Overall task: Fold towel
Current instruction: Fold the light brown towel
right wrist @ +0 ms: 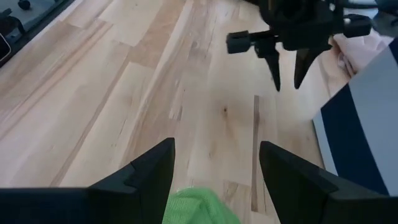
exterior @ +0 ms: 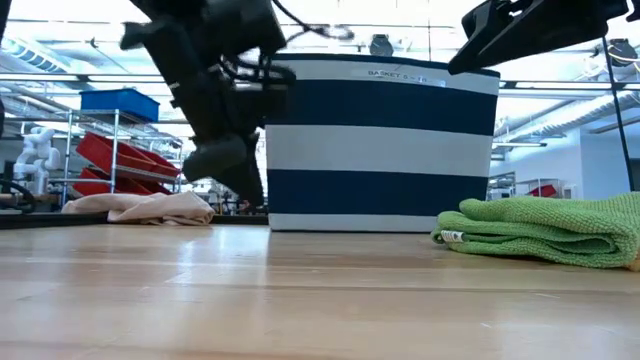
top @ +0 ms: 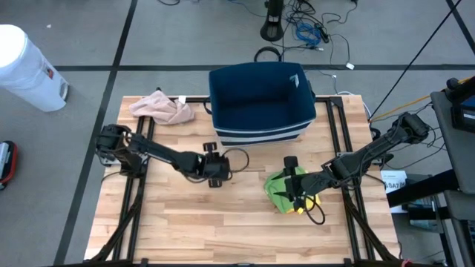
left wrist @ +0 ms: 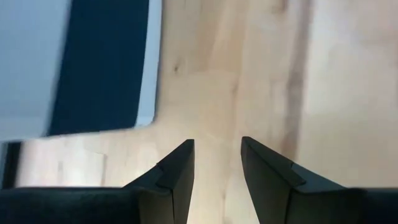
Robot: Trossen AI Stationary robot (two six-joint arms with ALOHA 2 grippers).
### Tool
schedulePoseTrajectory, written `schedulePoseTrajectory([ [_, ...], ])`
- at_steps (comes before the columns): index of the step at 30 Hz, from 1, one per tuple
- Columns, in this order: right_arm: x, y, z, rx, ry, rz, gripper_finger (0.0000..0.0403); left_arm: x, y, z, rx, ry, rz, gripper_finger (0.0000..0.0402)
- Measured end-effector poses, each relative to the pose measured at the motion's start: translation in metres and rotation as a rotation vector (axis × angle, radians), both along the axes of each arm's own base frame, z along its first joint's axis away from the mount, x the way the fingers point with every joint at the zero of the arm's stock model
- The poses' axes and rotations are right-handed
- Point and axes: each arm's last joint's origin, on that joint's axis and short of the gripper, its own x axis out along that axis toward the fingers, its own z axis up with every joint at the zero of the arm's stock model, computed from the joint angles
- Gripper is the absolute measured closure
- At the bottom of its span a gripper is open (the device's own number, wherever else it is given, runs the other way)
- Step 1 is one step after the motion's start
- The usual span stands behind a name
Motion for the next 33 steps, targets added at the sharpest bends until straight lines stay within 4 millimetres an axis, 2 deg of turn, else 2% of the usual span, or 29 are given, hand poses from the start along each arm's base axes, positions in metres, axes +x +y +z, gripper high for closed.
schedulePoseTrajectory([
  [6, 0.001, 0.001, 0.002, -0.019, -0.026, 0.022, 0.0181, -0.012, -0.022, 0.019, 0.11, -0.01, -0.094, 0.0262],
  [11, 0.002, 0.001, 0.002, -0.019, -0.027, 0.023, 0.0181, -0.024, -0.031, 0.054, 0.111, -0.116, -0.168, 0.0262],
  [17, 0.002, 0.001, 0.002, -0.018, -0.027, 0.023, 0.0181, -0.048, -0.035, 0.098, 0.108, -0.253, -0.243, 0.0262],
  [21, 0.001, 0.001, 0.002, -0.018, -0.025, 0.025, 0.0181, -0.067, -0.027, 0.121, 0.108, -0.306, -0.243, 0.0262],
  [26, 0.001, 0.001, 0.002, -0.017, -0.025, 0.025, 0.0181, -0.091, -0.004, 0.135, 0.116, -0.3, -0.167, 0.0262],
  [28, 0.002, 0.002, 0.001, -0.016, -0.021, 0.027, 0.0181, -0.1, 0.006, 0.134, 0.119, -0.315, -0.13, 0.0262],
  [33, 0.005, 0.003, -0.005, -0.026, 0.005, 0.031, 0.0181, -0.122, 0.028, 0.115, 0.105, -0.358, -0.038, 0.0262],
])
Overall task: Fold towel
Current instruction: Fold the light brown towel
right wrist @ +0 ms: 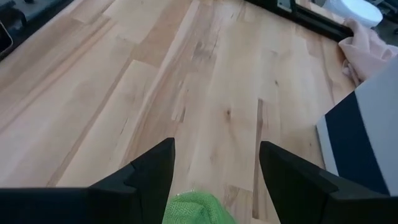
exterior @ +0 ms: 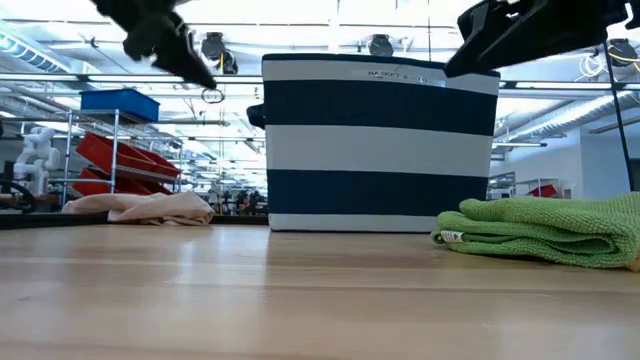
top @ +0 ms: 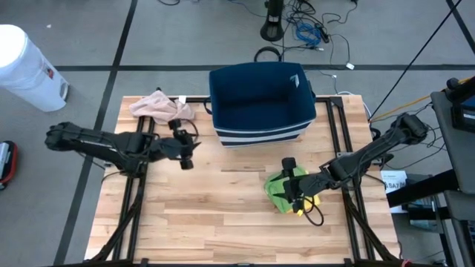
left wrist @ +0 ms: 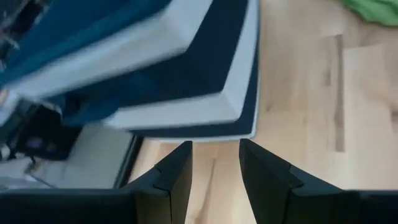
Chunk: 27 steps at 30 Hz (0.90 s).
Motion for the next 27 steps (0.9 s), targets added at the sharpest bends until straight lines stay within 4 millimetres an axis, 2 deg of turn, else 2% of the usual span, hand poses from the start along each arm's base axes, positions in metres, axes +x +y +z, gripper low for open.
schedulePoseTrajectory([
  [6, 0.005, 0.002, -0.01, -0.019, 0.036, 0.001, 0.0181, -0.011, 0.02, -0.028, -0.056, -0.103, 0.066, 0.0262],
  [14, 0.006, 0.003, -0.013, -0.023, 0.047, -0.001, 0.0181, -0.024, 0.061, -0.055, -0.096, -0.101, 0.316, 0.0262],
  [20, 0.006, 0.003, -0.013, -0.021, 0.046, -0.002, 0.0181, -0.032, 0.084, -0.068, -0.154, -0.174, 0.369, 0.0262],
  [27, 0.006, 0.003, -0.012, -0.009, 0.043, -0.002, 0.0181, -0.049, 0.109, -0.081, -0.164, -0.188, 0.522, 0.0262],
])
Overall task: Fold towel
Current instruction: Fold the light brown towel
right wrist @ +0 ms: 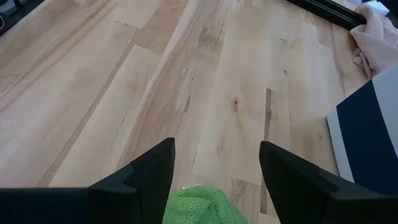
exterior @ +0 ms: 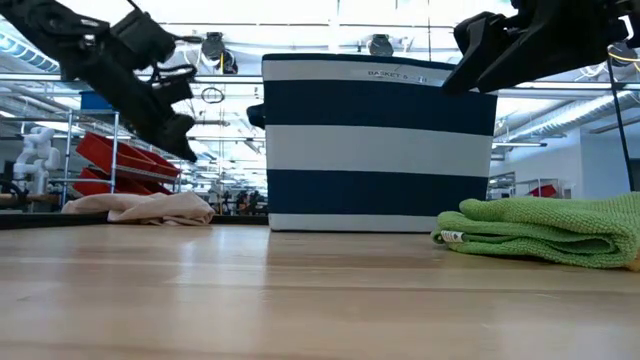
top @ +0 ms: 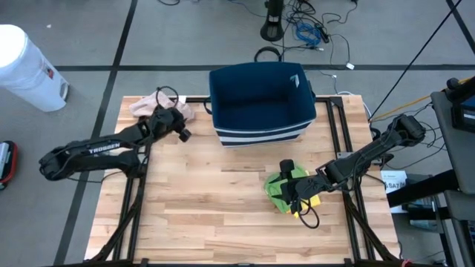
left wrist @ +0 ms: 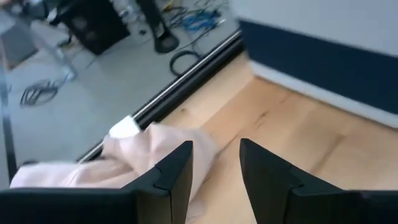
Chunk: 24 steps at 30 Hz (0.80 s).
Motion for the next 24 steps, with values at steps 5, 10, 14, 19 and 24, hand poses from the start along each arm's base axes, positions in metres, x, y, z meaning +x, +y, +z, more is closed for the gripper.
schedulePoseTrajectory([
  [5, 0.0, 0.001, 0.0, 0.012, 0.004, 0.016, 0.0181, -0.007, 0.016, -0.007, -0.054, -0.014, 0.104, 0.0262],
  [10, 0.001, 0.001, 0.001, 0.017, -0.013, 0.02, 0.0181, -0.007, 0.029, -0.02, -0.097, 0.026, 0.152, 0.0262],
  [14, 0.001, 0.001, 0.002, 0.014, -0.015, 0.022, 0.0181, -0.003, 0.041, -0.032, -0.141, 0.02, 0.144, 0.0261],
  [19, 0.001, 0.001, 0.002, 0.022, -0.015, 0.017, 0.0181, 0.003, 0.052, -0.045, -0.141, 0.039, 0.148, 0.024],
  [24, 0.001, 0.001, 0.002, 0.03, -0.013, 0.013, 0.0181, 0.007, 0.054, -0.058, -0.204, 0.049, 0.094, 0.0211],
])
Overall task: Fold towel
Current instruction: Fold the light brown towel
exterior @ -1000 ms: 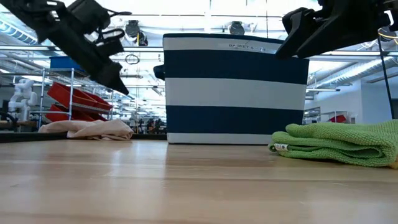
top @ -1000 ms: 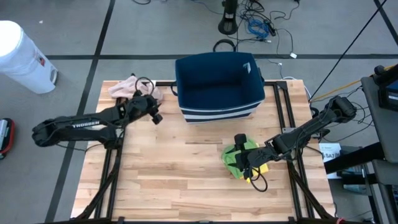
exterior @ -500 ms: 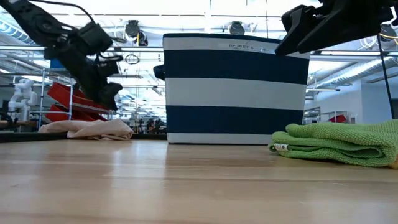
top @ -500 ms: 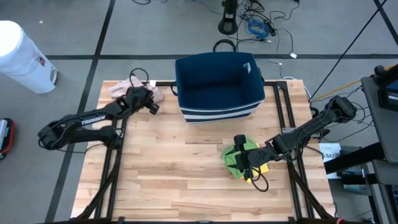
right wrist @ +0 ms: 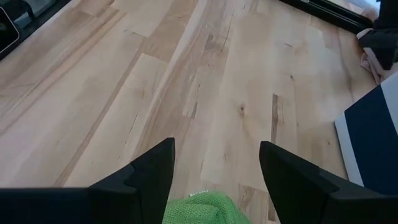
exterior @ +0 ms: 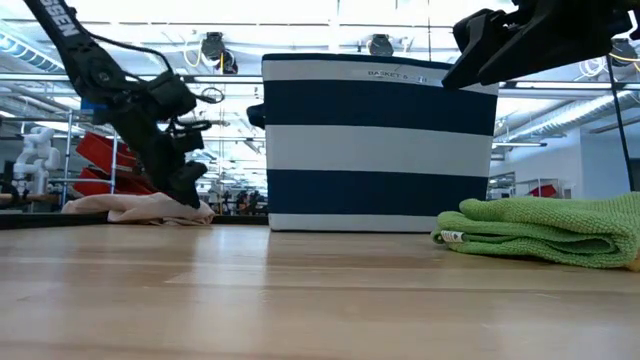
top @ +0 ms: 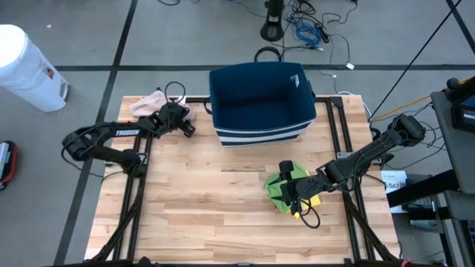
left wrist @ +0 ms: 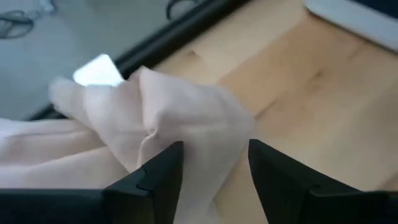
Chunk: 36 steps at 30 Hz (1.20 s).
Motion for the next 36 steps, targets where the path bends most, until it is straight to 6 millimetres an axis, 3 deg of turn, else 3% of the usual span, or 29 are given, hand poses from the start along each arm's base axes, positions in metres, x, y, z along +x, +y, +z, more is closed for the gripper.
schedulePoseTrajectory([
  [7, 0.0, 0.0, 0.0, -0.007, -0.001, 0.006, 0.0181, 0.0, 0.003, -0.017, -0.068, 0.055, 0.009, 0.0238],
  [16, 0.0, 0.0, 0.0, 0.005, -0.001, -0.005, 0.0181, 0.006, -0.002, -0.02, -0.149, -0.011, -0.104, 0.0386],
  [20, 0.0, 0.0, 0.0, 0.005, -0.001, -0.005, 0.0181, 0.015, -0.013, -0.02, -0.198, -0.04, -0.167, 0.0397],
  [28, 0.0, 0.0, 0.0, 0.006, -0.001, -0.004, 0.0181, 0.039, -0.053, -0.019, -0.322, -0.077, -0.357, 0.0399],
  [36, 0.001, 0.001, 0.0, 0.006, 0.003, 0.023, 0.0181, 0.063, -0.119, -0.019, -0.51, -0.105, -0.664, 0.04],
])
